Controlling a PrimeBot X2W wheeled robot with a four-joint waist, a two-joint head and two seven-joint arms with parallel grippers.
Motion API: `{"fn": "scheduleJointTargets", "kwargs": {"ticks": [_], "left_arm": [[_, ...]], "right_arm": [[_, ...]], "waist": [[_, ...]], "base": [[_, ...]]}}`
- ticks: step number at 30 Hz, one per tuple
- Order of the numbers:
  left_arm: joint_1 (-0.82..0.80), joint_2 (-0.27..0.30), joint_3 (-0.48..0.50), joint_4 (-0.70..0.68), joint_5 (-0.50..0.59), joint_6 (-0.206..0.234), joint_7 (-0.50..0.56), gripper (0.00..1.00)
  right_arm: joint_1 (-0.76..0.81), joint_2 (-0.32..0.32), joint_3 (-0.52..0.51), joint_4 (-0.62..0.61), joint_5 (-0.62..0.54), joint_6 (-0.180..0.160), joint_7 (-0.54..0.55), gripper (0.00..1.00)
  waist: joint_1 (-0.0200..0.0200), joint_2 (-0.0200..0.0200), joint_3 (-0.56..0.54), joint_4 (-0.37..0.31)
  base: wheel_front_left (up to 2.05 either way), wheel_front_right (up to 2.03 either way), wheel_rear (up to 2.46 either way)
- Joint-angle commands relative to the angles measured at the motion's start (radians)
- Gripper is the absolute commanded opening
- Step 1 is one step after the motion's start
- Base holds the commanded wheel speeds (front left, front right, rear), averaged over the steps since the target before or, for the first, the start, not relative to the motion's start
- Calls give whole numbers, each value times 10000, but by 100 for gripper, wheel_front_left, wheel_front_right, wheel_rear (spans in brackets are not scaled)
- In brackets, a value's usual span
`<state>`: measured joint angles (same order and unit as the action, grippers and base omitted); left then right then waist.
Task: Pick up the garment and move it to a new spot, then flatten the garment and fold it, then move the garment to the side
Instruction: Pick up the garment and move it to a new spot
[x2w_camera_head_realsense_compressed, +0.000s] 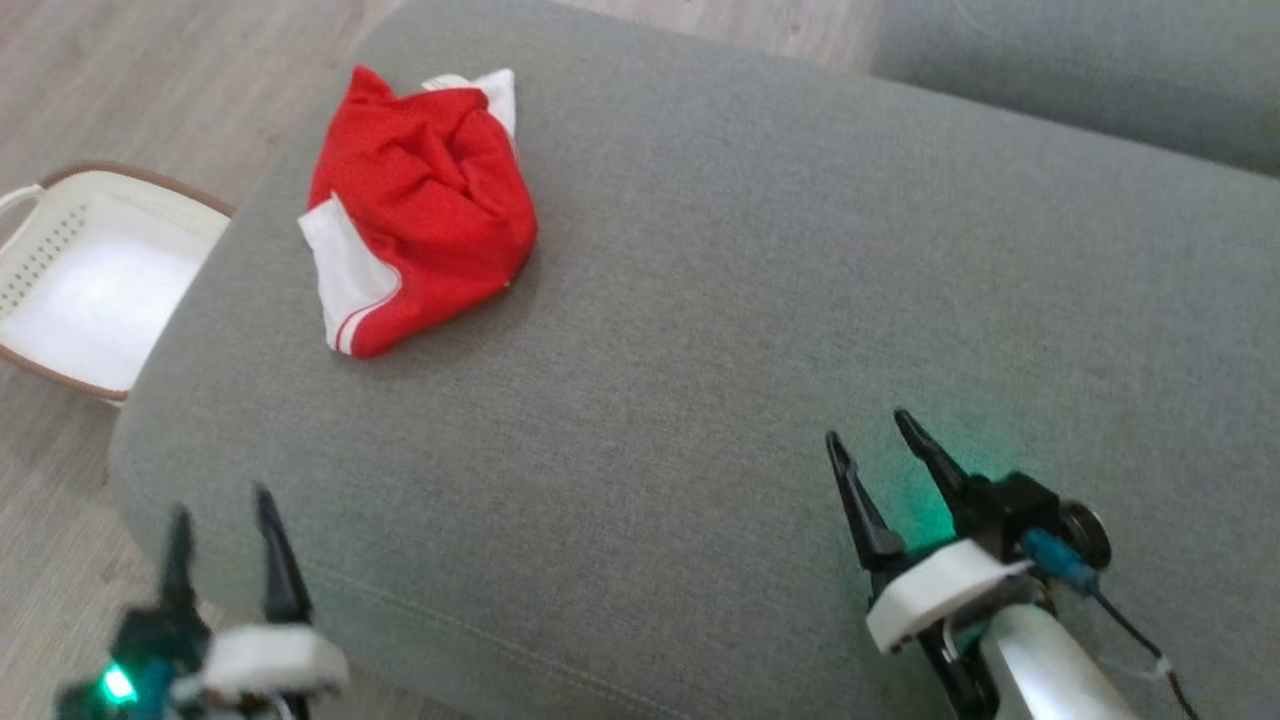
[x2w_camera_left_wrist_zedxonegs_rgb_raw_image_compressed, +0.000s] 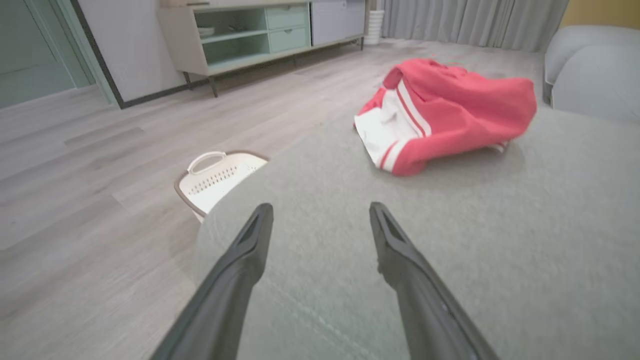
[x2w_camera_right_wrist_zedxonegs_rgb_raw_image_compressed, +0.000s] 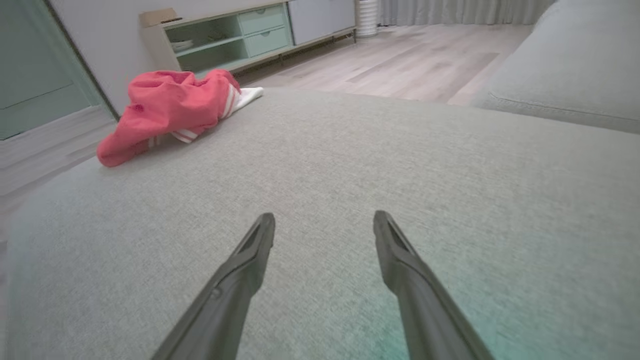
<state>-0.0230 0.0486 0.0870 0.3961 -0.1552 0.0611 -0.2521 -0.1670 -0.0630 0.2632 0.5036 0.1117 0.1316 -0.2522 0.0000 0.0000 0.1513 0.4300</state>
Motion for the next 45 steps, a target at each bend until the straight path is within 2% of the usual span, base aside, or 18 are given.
{"fn": "scheduleJointTargets", "kwargs": {"ticks": [1, 4, 8, 13, 17, 20, 26, 28, 29, 30, 35, 40, 45], "left_arm": [[-983, 219, 593, -534, 127, -39, -97, 100], [-1891, 481, 912, -700, 244, -163, -97, 100], [-3290, 912, 1048, -382, 230, -569, -97, 100], [-5225, 1378, 1062, 1101, -234, -1258, -88, 100], [-6567, 1661, 772, 2446, -430, -1575, 318, 100], [-6984, 1778, 755, 3122, -503, -1573, 654, 100], [-7662, 1928, 1102, 5107, -805, -887, 1859, 100], [-7759, 1971, 1104, 5605, -859, -851, 2172, 100], [-7799, 2000, 1071, 5788, -869, -908, 2285, 45], [-7845, 2037, 1029, 5927, -869, -981, 2327, 0], [-8264, 2375, 749, 5954, -677, -1214, 1741, 0], [-9040, 2685, 131, 5162, -310, -1579, 1022, 0], [-9722, 2362, -792, 3908, -247, -1850, 823, 0]], "right_arm": [[-605, -147, 404, -430, -36, -9, -95, 100], [-965, -433, 651, -712, -10, -9, -95, 100], [-1406, -795, 901, -1222, 38, -9, -95, 100], [-1815, -1154, 1074, -1875, 127, -9, -95, 100], [-1920, -1327, 917, -2204, 444, -9, -95, 100], [-1949, -1470, 905, -2215, 527, -9, -95, 100], [-1971, -1644, 864, -2250, 701, -9, -95, 100], [-1982, -1650, 884, -2212, 765, -9, -95, 100], [-1991, -1633, 884, -2185, 796, -9, -95, 100], [-2005, -1608, 893, -2160, 817, -9, -95, 100], [-1999, -1250, 834, -1936, 976, -9, -95, 100], [-1927, -771, 873, -1727, 1096, -9, -95, 100], [-1752, -428, 811, -1529, 1185, -9, -95, 100]], "waist": [[0, 0, 474, -331], [0, 0, 965, -585], [0, 0, 1690, -924], [0, 0, 2518, -1376], [0, 0, 3031, -1683], [0, 0, 3208, -1835], [0, 0, 3488, -2296], [0, 0, 3483, -2412], [0, 0, 3456, -2458], [0, 0, 3424, -2505], [0, 0, 2992, -2754], [0, 0, 2290, -3246], [0, 0, 1637, -4036]], "base": [[0, 0, 0], [0, 0, 0], [0, 0, 0], [0, 0, 0], [0, 0, 0], [0, 0, 0], [0, 0, 0], [0, 0, 0], [0, 0, 0], [0, 0, 0], [0, 0, 0], [0, 0, 0], [0, 0, 0]]}}
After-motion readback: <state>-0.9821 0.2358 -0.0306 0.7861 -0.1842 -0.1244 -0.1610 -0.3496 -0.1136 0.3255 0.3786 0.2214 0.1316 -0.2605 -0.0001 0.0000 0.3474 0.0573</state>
